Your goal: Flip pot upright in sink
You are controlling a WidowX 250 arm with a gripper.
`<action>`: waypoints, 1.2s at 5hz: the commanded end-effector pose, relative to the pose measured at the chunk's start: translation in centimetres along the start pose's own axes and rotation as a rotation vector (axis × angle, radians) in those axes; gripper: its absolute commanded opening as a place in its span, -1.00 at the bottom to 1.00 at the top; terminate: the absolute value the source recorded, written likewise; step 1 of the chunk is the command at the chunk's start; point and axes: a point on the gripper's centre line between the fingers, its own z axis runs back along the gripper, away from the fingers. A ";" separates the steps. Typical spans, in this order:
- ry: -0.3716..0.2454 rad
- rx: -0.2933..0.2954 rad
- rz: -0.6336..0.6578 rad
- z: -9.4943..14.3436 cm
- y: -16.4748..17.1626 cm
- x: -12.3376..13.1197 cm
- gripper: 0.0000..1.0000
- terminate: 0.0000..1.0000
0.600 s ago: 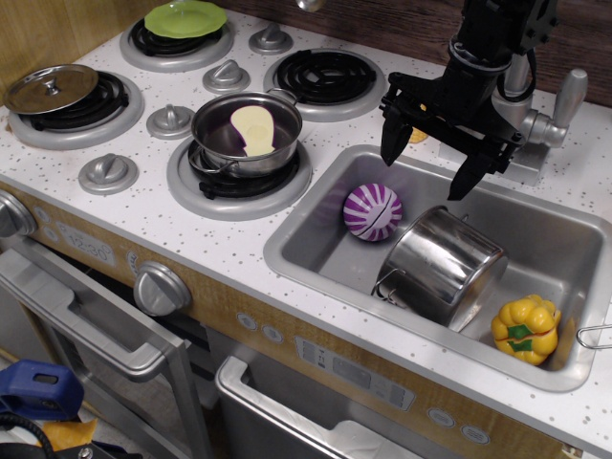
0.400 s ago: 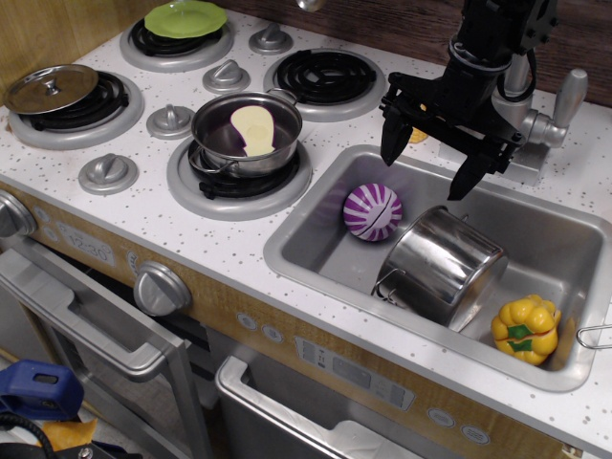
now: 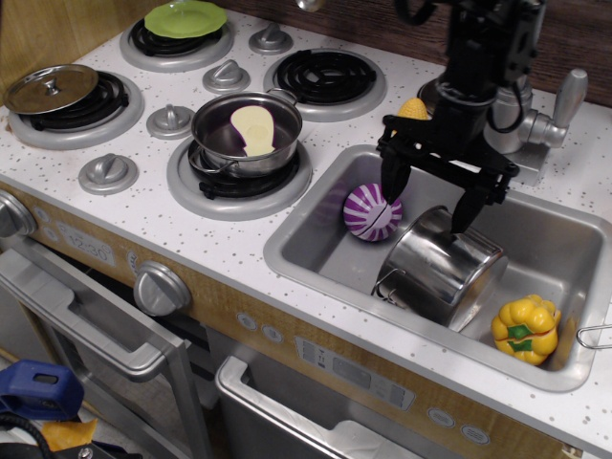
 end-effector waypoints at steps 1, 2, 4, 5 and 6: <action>-0.081 -0.122 0.006 1.5 1.2 1.2 1.00 -1.00; -0.103 -0.206 0.018 0.6 1.4 1.3 1.00 -1.00; -0.110 -0.354 0.102 -0.2 -0.3 0.9 1.00 -1.00; -0.134 -0.373 0.137 -1.1 -1.4 0.6 1.00 -1.00; -0.151 -0.372 0.201 -1.7 -2.4 0.5 1.00 -1.00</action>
